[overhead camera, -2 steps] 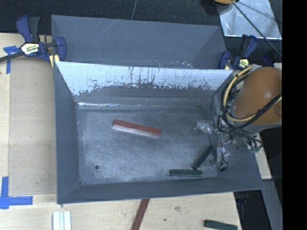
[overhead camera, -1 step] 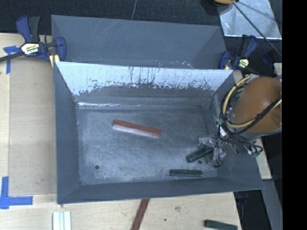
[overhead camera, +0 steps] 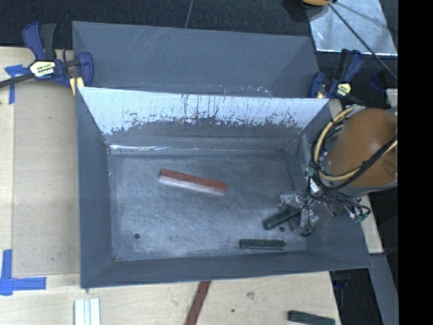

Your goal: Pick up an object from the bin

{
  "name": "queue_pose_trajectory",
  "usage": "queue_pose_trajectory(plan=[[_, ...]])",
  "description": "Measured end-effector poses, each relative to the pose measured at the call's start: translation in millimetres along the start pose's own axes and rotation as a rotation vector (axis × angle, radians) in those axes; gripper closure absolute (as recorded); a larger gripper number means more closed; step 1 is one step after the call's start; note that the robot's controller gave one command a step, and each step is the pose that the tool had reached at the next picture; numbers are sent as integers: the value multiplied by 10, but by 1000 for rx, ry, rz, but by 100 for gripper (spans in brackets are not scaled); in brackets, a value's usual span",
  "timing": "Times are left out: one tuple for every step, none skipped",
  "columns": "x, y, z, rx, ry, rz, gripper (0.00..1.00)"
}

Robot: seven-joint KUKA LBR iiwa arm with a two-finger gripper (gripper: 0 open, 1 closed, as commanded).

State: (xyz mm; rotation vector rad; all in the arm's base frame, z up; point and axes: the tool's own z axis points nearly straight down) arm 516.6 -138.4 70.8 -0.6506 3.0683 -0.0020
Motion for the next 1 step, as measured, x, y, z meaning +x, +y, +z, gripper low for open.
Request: queue_pose_trajectory(plan=[[164,276,-1316,-1,2,-73,100]])
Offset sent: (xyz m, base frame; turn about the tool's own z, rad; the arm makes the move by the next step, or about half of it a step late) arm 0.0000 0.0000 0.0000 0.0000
